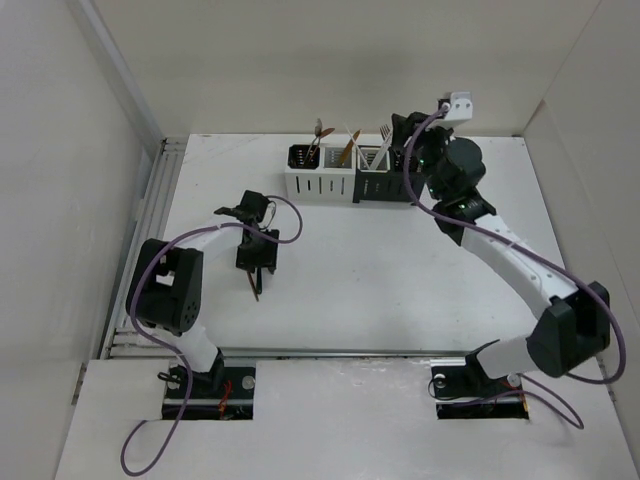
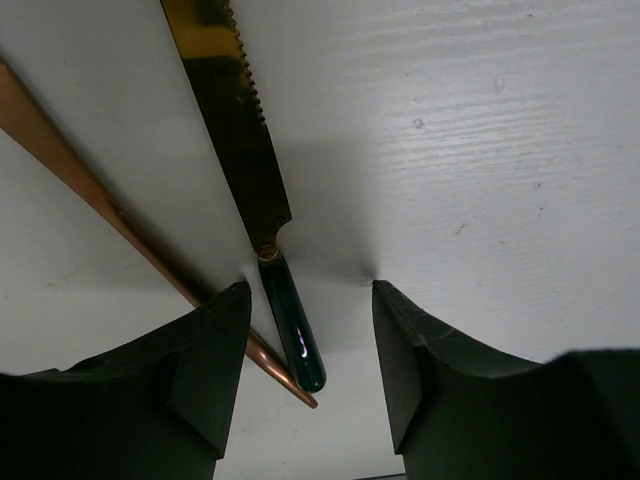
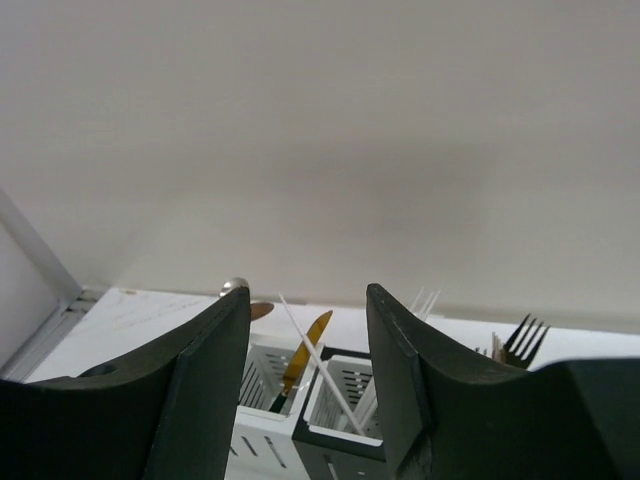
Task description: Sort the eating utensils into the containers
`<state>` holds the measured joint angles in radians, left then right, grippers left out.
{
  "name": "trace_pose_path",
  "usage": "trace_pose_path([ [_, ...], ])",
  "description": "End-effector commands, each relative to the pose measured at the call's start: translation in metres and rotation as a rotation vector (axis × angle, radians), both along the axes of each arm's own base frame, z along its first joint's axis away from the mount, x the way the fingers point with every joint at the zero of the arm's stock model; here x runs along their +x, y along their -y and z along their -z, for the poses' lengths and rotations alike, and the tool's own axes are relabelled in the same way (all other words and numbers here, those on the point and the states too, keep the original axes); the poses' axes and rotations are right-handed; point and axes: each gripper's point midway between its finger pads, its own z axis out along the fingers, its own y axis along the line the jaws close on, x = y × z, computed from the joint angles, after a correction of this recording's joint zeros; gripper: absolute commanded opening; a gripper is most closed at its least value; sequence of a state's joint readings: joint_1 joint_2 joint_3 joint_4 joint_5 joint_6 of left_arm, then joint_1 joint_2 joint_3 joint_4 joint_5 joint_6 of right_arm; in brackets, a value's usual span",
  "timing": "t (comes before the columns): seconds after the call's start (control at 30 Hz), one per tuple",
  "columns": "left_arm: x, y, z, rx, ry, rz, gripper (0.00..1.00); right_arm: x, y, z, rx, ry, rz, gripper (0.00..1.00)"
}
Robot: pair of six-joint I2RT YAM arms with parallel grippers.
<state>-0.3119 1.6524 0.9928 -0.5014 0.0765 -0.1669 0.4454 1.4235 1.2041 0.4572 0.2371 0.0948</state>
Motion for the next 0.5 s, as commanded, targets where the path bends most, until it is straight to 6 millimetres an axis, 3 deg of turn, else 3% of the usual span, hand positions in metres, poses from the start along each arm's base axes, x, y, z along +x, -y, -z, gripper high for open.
trace_pose_path([
  [0.0,-0.004,0.008,0.002,-0.044,-0.05,-0.022,0.48,-0.019,0.017,-0.022,0.003,0.069,0.043,0.55],
  [0.03,-0.004,0.008,0.008,-0.04,-0.062,-0.022,0.46,-0.029,0.025,-0.034,0.004,0.096,0.059,0.55],
  [0.1,-0.007,0.009,0.015,-0.042,-0.09,-0.021,0.38,-0.037,0.034,-0.036,-0.001,0.097,0.088,0.55],
  [0.13,-0.006,0.009,0.019,-0.04,-0.094,-0.021,0.34,-0.046,0.041,-0.049,0.002,0.126,0.101,0.55],
  [0.23,-0.007,0.011,0.028,-0.059,-0.135,-0.026,0.2,-0.059,0.054,-0.056,-0.019,0.135,0.142,0.55],
  [0.27,-0.01,0.012,0.033,-0.063,-0.157,-0.025,0.1,-0.068,0.062,-0.066,-0.012,0.154,0.16,0.55],
  [0.33,0.0,0.017,0.032,-0.08,-0.144,-0.021,0.0,-0.078,0.07,-0.078,-0.004,0.18,0.18,0.55],
  [0.47,0.011,0.026,0.031,-0.11,-0.15,-0.023,0.0,-0.096,0.079,-0.09,-0.008,0.21,0.188,0.55],
])
